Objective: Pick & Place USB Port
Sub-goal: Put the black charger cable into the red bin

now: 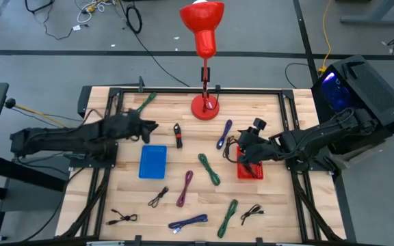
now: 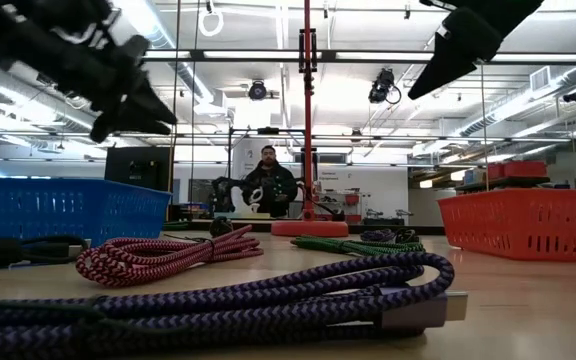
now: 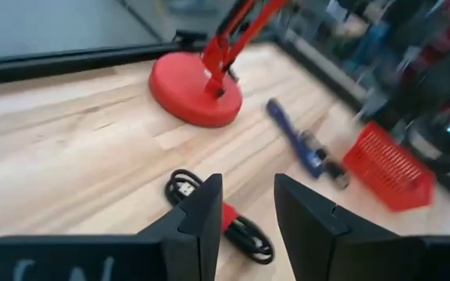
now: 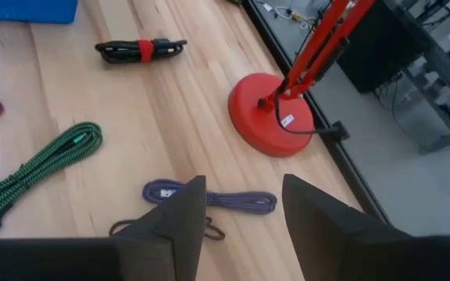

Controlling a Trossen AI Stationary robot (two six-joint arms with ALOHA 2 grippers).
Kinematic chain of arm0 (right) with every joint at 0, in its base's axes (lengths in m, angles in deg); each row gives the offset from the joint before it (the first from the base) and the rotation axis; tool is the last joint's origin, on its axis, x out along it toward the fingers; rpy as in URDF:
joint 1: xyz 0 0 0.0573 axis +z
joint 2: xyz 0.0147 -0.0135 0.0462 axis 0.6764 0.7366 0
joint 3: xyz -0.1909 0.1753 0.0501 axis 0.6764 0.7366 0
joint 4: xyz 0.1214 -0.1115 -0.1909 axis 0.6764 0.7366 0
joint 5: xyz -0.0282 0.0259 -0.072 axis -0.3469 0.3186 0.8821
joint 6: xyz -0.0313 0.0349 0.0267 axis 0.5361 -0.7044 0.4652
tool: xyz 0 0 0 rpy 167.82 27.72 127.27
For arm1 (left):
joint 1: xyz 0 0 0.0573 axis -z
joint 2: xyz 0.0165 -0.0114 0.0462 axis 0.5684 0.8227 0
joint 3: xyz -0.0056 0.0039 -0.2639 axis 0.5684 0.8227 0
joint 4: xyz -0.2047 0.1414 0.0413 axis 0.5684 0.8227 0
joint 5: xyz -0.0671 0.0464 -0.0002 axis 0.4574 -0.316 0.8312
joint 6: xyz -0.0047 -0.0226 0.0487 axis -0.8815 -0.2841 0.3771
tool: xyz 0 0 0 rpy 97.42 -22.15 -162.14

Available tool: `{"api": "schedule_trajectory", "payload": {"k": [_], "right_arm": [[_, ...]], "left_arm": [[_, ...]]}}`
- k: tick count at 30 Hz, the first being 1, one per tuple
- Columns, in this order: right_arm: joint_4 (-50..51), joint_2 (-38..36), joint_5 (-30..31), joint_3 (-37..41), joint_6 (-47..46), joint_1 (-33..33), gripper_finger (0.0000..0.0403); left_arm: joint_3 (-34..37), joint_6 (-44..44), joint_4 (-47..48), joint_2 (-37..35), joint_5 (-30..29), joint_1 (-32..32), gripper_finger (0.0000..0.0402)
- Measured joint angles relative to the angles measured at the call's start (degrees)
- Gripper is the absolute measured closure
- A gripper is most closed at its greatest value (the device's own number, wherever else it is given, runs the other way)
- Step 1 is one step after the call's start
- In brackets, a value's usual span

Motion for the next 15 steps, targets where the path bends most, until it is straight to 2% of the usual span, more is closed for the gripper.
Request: {"api": "schedule_trajectory", "payload": {"k": [3,8,15], "right_arm": [[-0.1,0.0,0.0,0.0,0.6,0.0,0.0232],[-0.3,0.0,-1.2,0.0,3.0,0.0,0.0233],[-0.3,0.0,-1.0,0.0,7.8,0.0,0.0234]], "left_arm": [[-4.7,0.5,2.4,8.7,4.1,-2.2,0.0269],[-10.3,-1.3,2.2,21.5,10.9,-4.3,0.0228],[-17.1,-7.1,2.3,36.2,16.3,-4.7,0.0191]]}}
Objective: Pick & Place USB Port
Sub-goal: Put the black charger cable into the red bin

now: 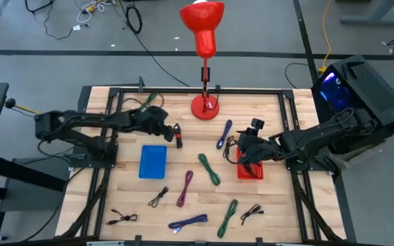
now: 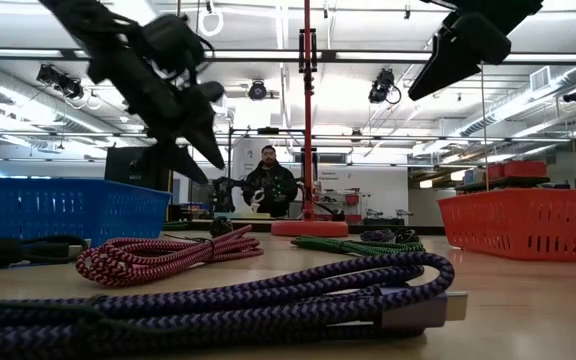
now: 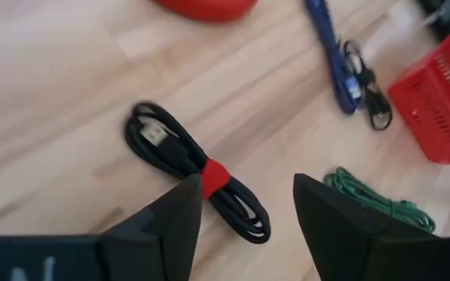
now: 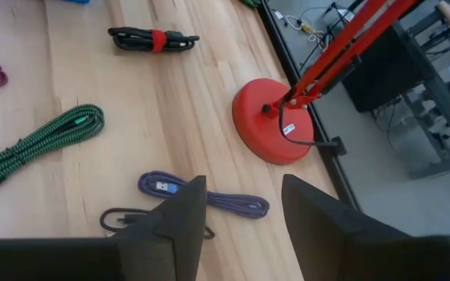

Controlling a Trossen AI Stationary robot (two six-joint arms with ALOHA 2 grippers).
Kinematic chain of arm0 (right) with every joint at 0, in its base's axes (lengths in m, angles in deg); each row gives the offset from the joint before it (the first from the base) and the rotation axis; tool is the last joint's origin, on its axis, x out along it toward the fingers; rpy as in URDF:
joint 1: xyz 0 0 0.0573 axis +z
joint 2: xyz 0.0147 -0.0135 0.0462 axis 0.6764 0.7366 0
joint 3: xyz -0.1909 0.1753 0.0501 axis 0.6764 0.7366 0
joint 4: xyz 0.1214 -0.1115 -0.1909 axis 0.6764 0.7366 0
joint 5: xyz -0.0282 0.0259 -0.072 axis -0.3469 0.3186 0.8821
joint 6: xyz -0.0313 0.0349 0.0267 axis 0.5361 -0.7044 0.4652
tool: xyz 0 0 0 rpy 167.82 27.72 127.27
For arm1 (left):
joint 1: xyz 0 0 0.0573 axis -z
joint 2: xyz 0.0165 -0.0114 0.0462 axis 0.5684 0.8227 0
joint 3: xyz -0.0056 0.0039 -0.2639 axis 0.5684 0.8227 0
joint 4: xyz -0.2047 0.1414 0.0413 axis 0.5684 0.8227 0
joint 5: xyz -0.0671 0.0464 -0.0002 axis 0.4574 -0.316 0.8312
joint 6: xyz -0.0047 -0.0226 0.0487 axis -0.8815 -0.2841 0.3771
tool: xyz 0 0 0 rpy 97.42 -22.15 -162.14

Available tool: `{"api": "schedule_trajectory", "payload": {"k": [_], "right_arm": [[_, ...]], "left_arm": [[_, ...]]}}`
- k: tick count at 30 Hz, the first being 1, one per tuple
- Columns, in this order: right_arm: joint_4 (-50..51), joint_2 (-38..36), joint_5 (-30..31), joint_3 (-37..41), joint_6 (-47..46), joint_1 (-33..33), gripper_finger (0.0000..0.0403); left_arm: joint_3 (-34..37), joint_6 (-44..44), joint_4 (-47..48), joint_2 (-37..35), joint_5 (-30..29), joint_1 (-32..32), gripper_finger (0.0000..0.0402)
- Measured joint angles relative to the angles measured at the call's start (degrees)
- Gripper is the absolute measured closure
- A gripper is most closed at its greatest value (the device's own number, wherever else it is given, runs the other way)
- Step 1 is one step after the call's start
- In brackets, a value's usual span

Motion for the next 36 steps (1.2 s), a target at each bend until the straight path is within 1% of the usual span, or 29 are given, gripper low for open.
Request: {"api": "schedule_trajectory", "payload": {"k": [4,7,10,14,17,26,36], "right_arm": [[0.0,0.0,0.0,0.0,2.1,0.0,0.0234],[0.0,0.0,0.0,0.0,3.8,0.0,0.0234],[0.1,0.0,0.0,0.0,5.2,0.0,0.0234],[0.1,0.0,-0.3,0.0,6.0,0.0,0.0234],[0.2,0.0,-0.4,0.0,6.3,0.0,0.0234],[-0.1,0.0,-0.1,0.0,7.2,0.0,0.0234],[-0.2,0.0,-0.5,0.0,7.2,0.0,0.0234]], "left_arm": [[-3.6,-3.0,0.5,6.8,3.5,0.0,0.0189],[-6.2,-3.3,2.1,10.6,3.7,0.0,0.0188],[-8.6,-3.7,6.0,13.5,3.4,0.0,0.0189],[-11.7,-3.7,14.0,16.1,2.5,0.0,0.0192],[-12.6,-4.0,14.0,17.2,1.4,0.0,0.0194],[-12.6,-7.9,12.8,17.3,2.0,-0.1,0.0195],[-12.5,-13.8,13.0,17.3,-0.9,0.0,0.0195]]}}
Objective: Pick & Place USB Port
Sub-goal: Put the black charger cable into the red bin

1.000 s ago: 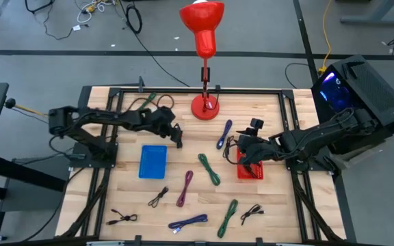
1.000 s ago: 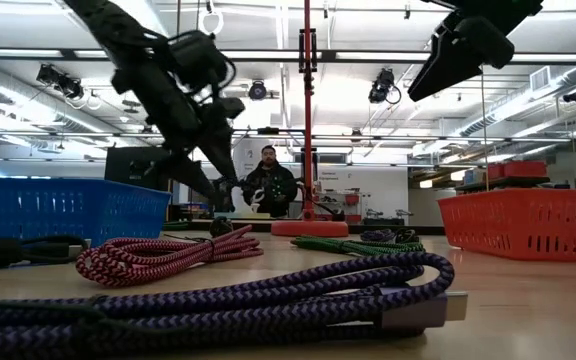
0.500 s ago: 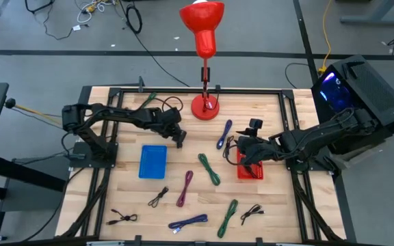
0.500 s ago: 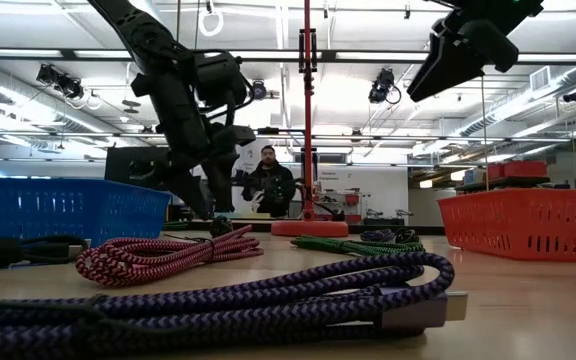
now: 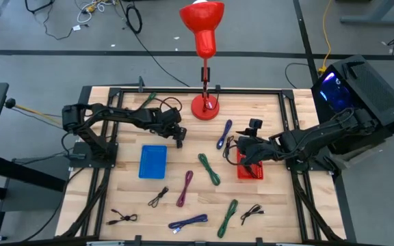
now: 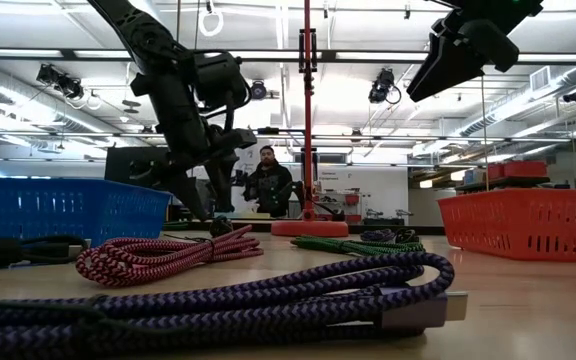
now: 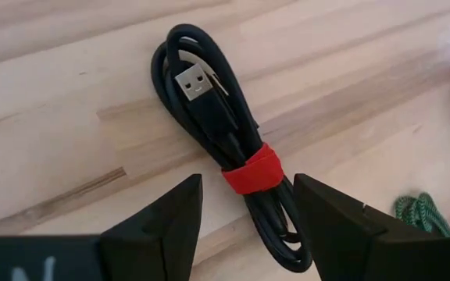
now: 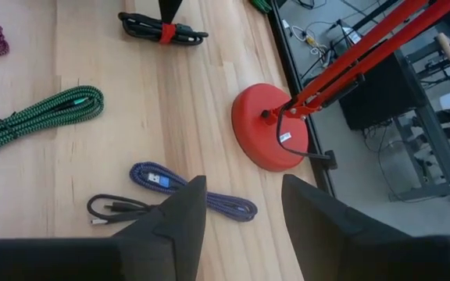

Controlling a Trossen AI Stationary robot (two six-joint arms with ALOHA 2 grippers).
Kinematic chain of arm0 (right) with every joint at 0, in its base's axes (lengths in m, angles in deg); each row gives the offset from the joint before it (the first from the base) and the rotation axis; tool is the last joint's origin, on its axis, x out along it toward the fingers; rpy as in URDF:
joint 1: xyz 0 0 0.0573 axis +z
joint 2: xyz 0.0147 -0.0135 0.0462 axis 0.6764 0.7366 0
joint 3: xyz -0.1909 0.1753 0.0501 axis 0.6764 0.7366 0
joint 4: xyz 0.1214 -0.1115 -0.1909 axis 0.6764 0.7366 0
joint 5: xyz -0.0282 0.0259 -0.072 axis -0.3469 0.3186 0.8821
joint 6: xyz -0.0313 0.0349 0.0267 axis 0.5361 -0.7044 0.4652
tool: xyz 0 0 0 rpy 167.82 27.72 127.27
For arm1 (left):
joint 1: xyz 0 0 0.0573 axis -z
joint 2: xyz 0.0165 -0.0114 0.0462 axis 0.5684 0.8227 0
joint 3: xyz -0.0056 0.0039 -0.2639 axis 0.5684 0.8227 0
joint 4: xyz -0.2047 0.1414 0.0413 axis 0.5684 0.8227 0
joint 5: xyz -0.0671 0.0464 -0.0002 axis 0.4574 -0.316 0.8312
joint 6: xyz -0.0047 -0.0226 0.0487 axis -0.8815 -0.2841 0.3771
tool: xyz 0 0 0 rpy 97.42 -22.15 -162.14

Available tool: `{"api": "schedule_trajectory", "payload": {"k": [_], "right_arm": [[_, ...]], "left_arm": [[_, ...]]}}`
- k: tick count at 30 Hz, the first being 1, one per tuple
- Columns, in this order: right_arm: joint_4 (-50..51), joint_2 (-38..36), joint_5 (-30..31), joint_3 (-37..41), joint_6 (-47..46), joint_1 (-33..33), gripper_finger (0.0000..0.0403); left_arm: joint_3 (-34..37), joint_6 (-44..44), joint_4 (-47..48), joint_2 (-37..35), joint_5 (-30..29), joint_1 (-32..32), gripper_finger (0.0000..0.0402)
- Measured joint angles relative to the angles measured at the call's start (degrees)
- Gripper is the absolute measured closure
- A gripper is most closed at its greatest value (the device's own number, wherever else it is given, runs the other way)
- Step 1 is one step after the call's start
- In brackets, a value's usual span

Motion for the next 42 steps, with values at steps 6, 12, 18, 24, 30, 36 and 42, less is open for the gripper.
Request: {"api": "schedule_trajectory", "payload": {"k": [6,12,18,24,30,36,42], "right_arm": [[0.0,0.0,-0.1,0.0,0.0,0.0,0.0234],[0.2,0.0,-0.2,0.0,0.0,0.0,0.0234],[0.3,0.0,-1.0,0.0,0.0,0.0,0.0234],[0.3,0.0,-1.6,0.0,0.0,0.0,0.0234],[0.3,0.0,-1.5,0.0,-1.6,0.0,0.0234],[0.6,0.0,-0.2,0.0,-4.6,-0.3,0.0234],[-2.8,0.0,3.3,0.0,-6.0,-2.3,0.0234]], "left_arm": [[0.0,-1.9,-2.0,0.1,-0.7,0.0,0.0195],[0.0,-4.4,-3.3,4.9,-0.4,0.4,0.0195],[-0.5,-4.2,-3.5,8.9,0.1,0.4,0.0200],[-1.2,1.4,-1.4,8.8,0.1,0.4,0.0312],[-4.2,6.0,-0.2,8.8,-1.3,0.6,0.0356],[-13.9,16.5,0.0,6.7,-4.3,3.9,0.0356],[-24.4,30.7,0.6,2.4,-13.4,9.9,0.0356]]}}
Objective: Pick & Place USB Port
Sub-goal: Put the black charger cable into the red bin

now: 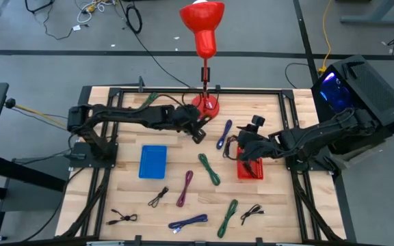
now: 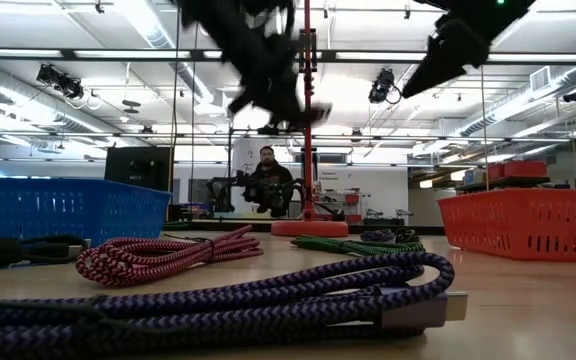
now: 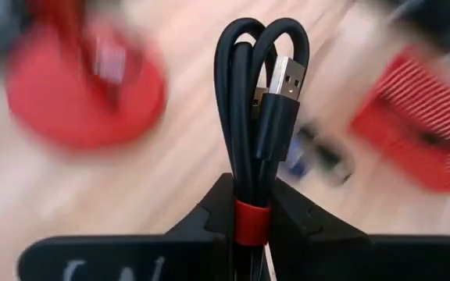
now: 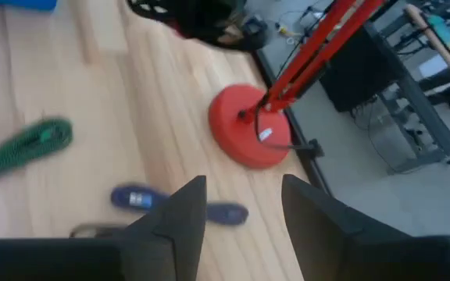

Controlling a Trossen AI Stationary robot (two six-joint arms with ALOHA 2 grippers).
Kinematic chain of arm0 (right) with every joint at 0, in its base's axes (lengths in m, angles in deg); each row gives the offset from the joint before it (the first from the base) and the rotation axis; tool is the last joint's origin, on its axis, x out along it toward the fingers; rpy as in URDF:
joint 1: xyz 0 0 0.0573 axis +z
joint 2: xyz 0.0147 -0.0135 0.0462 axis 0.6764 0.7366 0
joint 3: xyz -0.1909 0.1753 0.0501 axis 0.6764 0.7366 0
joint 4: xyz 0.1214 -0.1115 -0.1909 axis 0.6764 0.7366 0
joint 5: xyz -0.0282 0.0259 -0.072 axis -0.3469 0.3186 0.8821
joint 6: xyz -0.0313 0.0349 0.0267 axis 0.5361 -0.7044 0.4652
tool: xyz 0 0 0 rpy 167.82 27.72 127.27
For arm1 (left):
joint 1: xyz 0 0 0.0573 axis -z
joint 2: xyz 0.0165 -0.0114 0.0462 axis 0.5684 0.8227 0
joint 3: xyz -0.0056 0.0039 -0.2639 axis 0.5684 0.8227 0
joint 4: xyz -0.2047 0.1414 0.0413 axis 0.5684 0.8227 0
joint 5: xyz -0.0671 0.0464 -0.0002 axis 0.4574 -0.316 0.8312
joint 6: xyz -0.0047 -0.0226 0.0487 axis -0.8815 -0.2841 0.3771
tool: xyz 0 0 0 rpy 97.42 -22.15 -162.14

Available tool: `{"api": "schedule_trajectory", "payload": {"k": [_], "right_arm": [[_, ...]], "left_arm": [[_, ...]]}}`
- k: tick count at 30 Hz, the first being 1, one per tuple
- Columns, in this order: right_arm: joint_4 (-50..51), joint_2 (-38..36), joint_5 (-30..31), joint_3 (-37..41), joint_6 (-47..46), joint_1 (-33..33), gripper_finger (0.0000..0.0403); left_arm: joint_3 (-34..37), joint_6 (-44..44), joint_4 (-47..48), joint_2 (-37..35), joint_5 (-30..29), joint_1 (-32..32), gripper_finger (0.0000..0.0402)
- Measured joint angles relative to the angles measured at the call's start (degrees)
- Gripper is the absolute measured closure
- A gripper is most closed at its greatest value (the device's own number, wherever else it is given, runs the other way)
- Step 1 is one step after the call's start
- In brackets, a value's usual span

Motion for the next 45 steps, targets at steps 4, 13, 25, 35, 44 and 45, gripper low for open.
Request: {"api": "schedule_trajectory", "payload": {"k": [4,13,25,35,44,45], "right_arm": [[-8.6,0.0,-3.1,0.0,3.4,-1.9,0.0234],[-36.6,0.0,-23.4,0.0,15.3,-7.6,0.0234],[-46.4,0.6,-32.4,0.0,16.5,-11.9,0.0234],[-59.5,9.3,-37.7,0.0,17.4,-13.5,0.0237],[-60.9,9.1,-38.0,0.1,20.8,-13.5,0.0370],[-60.6,8.9,-37.9,0.1,20.8,-13.5,0.0370]], "left_arm": [[-2.5,7.0,0.4,-3.4,-3.7,3.3,0.0356],[-2.6,12.2,1.3,-9.8,-8.3,7.8,0.0356],[-2.6,17.2,-0.9,-12.7,-9.4,11.2,0.0356],[-2.6,17.4,-0.9,-12.7,-8.9,11.2,0.0356],[-2.7,15.8,0.2,-12.7,-10.8,11.1,0.0341],[-2.7,15.6,0.2,-12.7,-10.7,11.1,0.0330]]}}
